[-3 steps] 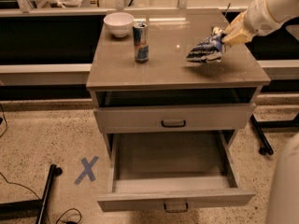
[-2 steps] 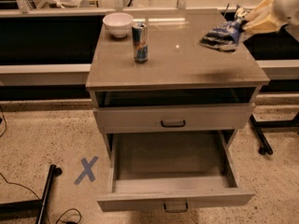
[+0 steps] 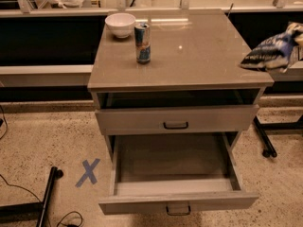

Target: Place blue chip bag into middle drawer

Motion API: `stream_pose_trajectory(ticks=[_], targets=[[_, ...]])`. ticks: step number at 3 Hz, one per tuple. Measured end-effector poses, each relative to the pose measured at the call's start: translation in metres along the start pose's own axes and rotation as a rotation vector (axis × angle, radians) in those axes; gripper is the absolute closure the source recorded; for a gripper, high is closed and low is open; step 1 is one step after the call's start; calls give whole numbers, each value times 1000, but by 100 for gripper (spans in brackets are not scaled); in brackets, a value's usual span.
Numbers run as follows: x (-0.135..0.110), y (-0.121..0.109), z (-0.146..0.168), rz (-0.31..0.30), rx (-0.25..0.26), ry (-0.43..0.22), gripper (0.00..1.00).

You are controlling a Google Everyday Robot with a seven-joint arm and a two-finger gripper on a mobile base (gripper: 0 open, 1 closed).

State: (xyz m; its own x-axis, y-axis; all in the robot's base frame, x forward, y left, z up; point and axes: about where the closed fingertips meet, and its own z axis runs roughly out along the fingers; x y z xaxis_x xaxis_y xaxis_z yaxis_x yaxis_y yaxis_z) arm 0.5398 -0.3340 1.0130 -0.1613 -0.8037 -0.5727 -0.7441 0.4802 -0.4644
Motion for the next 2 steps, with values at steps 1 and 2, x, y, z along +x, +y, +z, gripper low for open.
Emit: stream_pose_trajectory(ticks=[1,2], targets=[[2,0,4,-2,-5,0,100],[18,18,26,79,-23,-14,100]])
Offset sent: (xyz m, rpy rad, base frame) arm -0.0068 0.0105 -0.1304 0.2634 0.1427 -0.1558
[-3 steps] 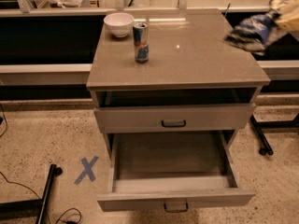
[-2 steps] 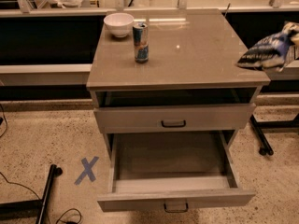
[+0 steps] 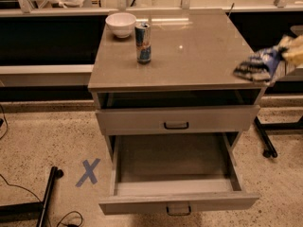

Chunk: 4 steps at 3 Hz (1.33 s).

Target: Place blue chip bag into middle drawer

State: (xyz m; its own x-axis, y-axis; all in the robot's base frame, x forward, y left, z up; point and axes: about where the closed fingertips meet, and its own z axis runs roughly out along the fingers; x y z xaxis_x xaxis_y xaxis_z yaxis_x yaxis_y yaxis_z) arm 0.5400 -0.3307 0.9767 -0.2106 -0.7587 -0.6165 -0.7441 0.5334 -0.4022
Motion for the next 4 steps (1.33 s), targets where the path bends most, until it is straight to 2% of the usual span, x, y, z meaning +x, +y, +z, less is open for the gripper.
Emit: stream_pose_trajectory(ticks=[1,2,3,4], targets=[[-7,33,-10,120,81,-42,100],[-26,74,-21,175,171,-81,100],[8,90,-18,229,225,-54,100],[9,90,-18,230,226,-53,100]])
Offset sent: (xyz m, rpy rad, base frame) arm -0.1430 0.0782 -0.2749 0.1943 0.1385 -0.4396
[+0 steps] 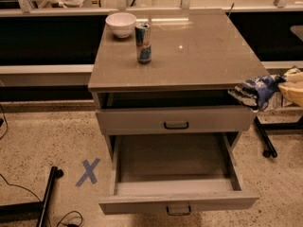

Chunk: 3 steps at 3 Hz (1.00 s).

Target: Place blue chip bag into middle drawer

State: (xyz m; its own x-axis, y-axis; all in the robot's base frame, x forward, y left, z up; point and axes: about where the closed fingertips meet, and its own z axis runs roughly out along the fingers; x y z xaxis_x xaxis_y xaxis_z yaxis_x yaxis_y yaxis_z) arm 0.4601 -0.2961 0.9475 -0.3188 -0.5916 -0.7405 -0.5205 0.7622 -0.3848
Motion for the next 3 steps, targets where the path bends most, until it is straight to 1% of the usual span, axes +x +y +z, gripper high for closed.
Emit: stream_pose_trajectory(ticks=[1,2,3], targets=[[35,22,30,106,-99,-6,100],[99,85,81,300,-277,-39,100],[146,150,114,417,-421,-50,100]])
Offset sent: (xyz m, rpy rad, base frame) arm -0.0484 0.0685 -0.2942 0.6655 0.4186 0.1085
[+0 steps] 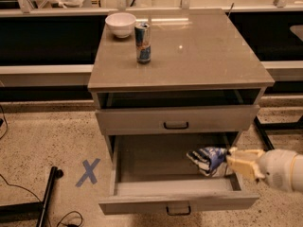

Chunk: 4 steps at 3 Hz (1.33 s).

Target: Place blue chip bag into middle drawer

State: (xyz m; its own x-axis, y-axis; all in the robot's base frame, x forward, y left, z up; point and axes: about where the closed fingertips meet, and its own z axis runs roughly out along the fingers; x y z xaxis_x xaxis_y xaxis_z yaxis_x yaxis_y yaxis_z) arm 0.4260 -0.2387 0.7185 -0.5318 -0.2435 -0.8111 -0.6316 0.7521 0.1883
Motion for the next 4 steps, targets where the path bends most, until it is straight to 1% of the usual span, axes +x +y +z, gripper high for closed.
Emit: stream_pose_trajectory(ticks=[1,2,3,4], targets=[[40,21,32,44,-91,22,100],[46,24,36,52,-103,24,100],[40,10,50,56,-85,-13,100],[48,-23,80,112,-22,-45,100]])
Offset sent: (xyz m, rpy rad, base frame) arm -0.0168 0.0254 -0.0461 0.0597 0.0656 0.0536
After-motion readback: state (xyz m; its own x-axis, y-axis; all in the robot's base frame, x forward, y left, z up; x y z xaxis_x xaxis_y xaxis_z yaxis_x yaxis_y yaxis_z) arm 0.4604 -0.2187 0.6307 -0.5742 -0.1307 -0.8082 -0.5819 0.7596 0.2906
